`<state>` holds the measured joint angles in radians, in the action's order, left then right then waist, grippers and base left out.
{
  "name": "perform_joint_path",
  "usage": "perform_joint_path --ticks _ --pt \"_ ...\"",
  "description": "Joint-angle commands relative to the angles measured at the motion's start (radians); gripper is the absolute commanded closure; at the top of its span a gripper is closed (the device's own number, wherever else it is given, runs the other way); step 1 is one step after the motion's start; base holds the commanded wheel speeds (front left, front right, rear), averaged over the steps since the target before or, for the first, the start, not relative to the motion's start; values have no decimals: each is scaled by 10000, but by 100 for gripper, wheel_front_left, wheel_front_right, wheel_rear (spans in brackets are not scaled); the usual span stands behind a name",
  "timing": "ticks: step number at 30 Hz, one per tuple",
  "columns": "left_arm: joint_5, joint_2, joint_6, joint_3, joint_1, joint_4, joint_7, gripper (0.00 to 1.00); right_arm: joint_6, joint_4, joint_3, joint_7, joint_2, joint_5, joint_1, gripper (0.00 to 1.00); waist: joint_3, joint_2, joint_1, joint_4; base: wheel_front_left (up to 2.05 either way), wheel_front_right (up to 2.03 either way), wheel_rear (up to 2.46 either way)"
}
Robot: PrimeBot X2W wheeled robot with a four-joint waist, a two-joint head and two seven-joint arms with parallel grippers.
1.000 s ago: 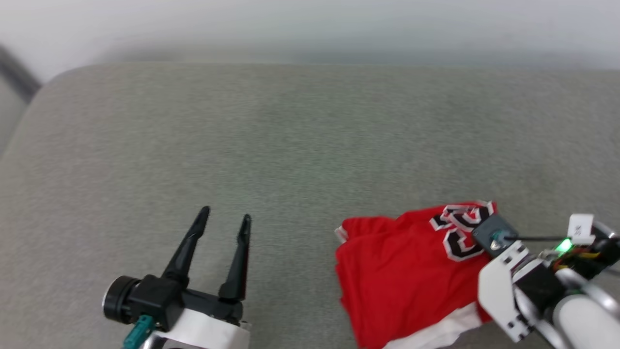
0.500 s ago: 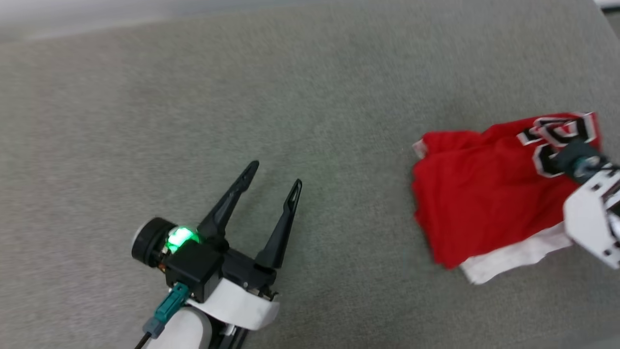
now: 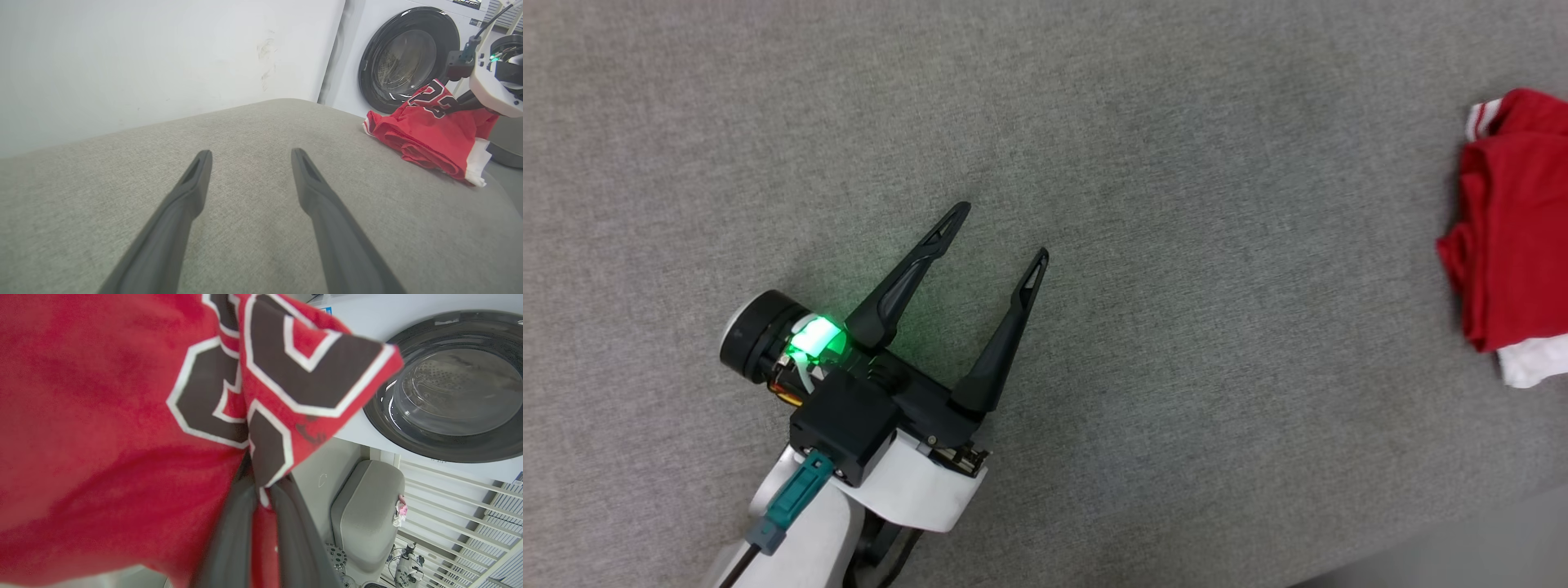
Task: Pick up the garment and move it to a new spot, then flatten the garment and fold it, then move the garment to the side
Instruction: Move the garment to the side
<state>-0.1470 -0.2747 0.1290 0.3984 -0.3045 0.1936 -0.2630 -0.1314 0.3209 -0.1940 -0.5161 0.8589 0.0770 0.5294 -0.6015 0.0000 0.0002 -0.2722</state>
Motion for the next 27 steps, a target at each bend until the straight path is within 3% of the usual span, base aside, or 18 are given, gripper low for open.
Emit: perform_joint_path --ticks 1,12,13,14,15,20,27 --pt "-9 -81 12 20 -137 58 -22 0 15 163 172 158 -92 -133 206 100 -200 0 -2 60 0 0 0" --pt "28 -113 12 12 -257 140 -22 0 16 1545 1736 1105 -676 -1273 588 100 -468 0 -2 601 0 0 0" --pt "43 -78 12 1 -263 136 -22 0 16 1606 1888 1077 -752 -1357 587 89 -447 0 -2 649 0 0 0" --pt "37 -28 12 -21 -269 134 -22 0 16 1632 2025 1027 -850 -1447 568 5 -401 0 -2 697 0 0 0" --pt "3 101 12 -89 -193 93 -22 0 14 1488 2273 805 -1069 -1735 553 0 -153 0 -2 786 0 0 0" --pt "-64 349 12 -254 149 -175 -22 0 14 866 2636 317 -1512 -2220 556 0 755 0 -2 934 0 0 0" --pt "-87 1138 -79 -1333 1086 -815 -22 0 14 -620 2999 556 -2461 -1782 78 0 2659 0 -2 1468 0 0 0"
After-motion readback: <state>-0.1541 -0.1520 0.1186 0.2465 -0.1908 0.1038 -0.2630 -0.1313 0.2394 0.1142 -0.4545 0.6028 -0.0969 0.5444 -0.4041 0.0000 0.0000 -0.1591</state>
